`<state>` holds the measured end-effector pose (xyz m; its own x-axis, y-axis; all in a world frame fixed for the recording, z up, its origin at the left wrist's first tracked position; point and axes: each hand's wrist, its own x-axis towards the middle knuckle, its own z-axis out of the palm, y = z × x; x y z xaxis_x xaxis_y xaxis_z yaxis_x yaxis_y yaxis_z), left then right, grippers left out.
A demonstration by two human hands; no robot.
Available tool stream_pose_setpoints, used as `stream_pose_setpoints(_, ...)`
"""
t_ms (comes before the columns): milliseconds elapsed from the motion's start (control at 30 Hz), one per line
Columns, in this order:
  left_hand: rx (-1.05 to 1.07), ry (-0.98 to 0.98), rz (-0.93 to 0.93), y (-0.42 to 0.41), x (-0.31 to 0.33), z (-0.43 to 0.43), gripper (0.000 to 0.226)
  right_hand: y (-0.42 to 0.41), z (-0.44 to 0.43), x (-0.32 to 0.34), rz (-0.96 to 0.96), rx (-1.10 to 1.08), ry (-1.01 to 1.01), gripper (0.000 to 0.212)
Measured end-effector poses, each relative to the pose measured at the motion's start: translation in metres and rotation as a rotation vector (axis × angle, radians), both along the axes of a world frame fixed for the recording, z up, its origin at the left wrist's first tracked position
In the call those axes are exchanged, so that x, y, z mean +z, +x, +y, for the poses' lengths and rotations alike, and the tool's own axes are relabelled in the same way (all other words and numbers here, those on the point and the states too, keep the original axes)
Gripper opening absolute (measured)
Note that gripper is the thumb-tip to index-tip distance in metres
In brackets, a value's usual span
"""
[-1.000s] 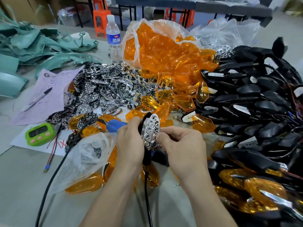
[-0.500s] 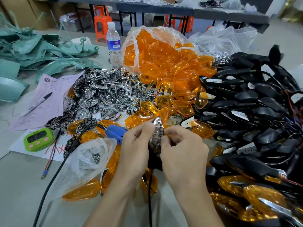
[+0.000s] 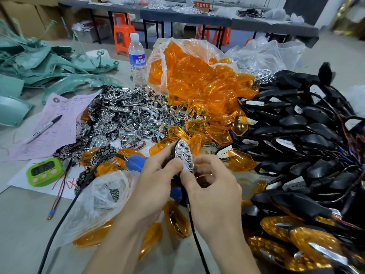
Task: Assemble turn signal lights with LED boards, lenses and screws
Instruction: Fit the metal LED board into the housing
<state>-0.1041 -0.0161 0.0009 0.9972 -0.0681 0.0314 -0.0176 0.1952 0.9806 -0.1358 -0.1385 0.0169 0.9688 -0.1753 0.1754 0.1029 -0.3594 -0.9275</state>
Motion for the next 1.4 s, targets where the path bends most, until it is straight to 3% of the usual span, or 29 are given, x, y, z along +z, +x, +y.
stream_pose_setpoints(200, -0.033, -0.209, 0.094, -0.005, -0.001, 0.001, 0.043, 0.001, 0.003, 0.001, -0.054, -0.008, 0.014, 0.023)
stream_pose_setpoints(333, 0.007, -0.232, 0.126, -0.007, -0.003, -0.004, 0.048, -0.004, 0.013, 0.000, -0.111, -0.021, -0.051, 0.028)
stream_pose_setpoints(433, 0.129, -0.294, 0.158, -0.003, -0.004, 0.001, 0.040, -0.008, 0.007, -0.003, -0.010, 0.065, -0.037, 0.042)
stream_pose_setpoints(600, 0.138, -0.323, 0.135, 0.000, 0.002, 0.016, 0.039, -0.024, -0.003, -0.021, 0.275, 0.133, -0.016, 0.021)
stream_pose_setpoints(667, 0.145, -0.321, 0.133, 0.001, 0.004, 0.016, 0.031, -0.029, -0.001, -0.026, 0.384, 0.173, 0.100, 0.019)
stream_pose_setpoints(767, 0.151, -0.342, 0.132, 0.002, 0.005, 0.014, 0.022, -0.031, 0.003, -0.027, 0.419, 0.210, 0.277, 0.023)
stream_pose_setpoints(900, 0.146, -0.356, 0.121, 0.001, 0.006, 0.011, 0.021, -0.030, 0.003, -0.026, 0.462, 0.257, 0.354, 0.019)
stream_pose_setpoints(1200, 0.207, -0.462, 0.086, -0.002, 0.006, 0.004, 0.025, -0.031, 0.007, -0.023, 0.487, 0.309, 0.189, 0.019)
stream_pose_setpoints(1300, 0.212, -0.445, 0.061, -0.003, 0.004, 0.000, 0.021, -0.032, 0.006, -0.024, 0.477, 0.299, 0.189, 0.028)
stream_pose_setpoints(1400, 0.226, -0.409, 0.051, -0.003, 0.002, 0.001, 0.021, -0.034, 0.002, -0.024, 0.516, 0.295, 0.107, 0.024)
